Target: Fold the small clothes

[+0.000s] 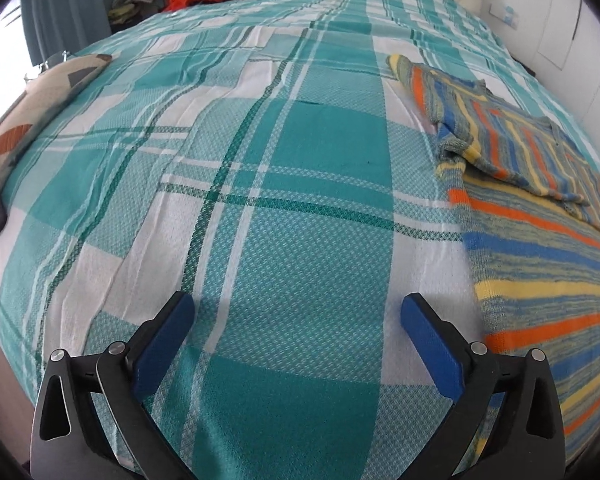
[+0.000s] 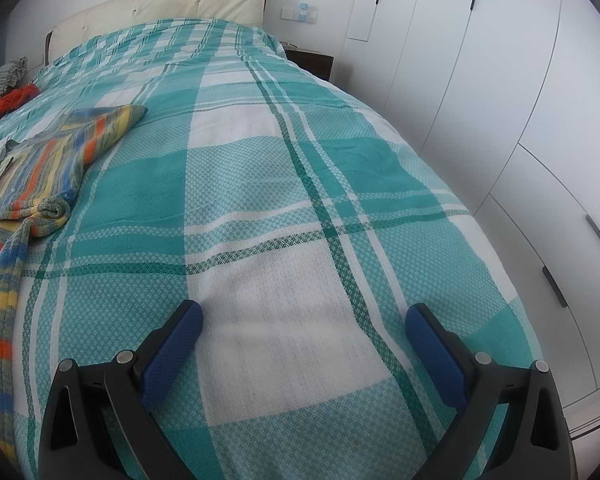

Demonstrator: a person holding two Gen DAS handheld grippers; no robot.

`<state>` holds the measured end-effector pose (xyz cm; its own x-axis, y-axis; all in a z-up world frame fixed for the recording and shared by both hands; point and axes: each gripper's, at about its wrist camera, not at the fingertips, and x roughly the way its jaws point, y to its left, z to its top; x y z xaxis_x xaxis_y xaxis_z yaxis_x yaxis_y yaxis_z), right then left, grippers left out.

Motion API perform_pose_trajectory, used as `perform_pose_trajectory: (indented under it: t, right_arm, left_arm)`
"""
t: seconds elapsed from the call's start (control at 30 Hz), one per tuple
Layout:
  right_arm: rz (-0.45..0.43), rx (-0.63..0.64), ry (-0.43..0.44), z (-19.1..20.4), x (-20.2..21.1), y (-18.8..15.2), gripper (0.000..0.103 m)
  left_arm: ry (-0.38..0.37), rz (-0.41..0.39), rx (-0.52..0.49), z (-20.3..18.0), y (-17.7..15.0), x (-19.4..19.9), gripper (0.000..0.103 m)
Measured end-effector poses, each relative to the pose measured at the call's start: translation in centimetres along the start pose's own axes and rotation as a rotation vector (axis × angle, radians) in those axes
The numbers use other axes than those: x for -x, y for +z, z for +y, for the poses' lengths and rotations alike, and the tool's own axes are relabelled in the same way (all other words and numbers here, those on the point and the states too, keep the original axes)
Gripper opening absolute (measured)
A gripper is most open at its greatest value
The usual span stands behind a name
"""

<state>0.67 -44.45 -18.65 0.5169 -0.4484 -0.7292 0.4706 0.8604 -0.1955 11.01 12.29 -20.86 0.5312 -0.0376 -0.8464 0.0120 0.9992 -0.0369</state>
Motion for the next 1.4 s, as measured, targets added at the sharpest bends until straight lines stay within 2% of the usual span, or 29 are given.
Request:
perform_pose_trajectory:
  t: [0.3,1.4]
  right_arm:
    - [0.000,-0.002,0.000,0.02,0.08,-0.07,0.100]
    - [0.001,-0.002,0.000,0.01,0.04,-0.11,0.101]
  left_arm:
    - [0.036,-0.018,-0.019,-0.53,-0.25,-0.19,0.103]
    - [0.045,-0.023,-0.025,-0.72,-0.42,-0.27,0.102]
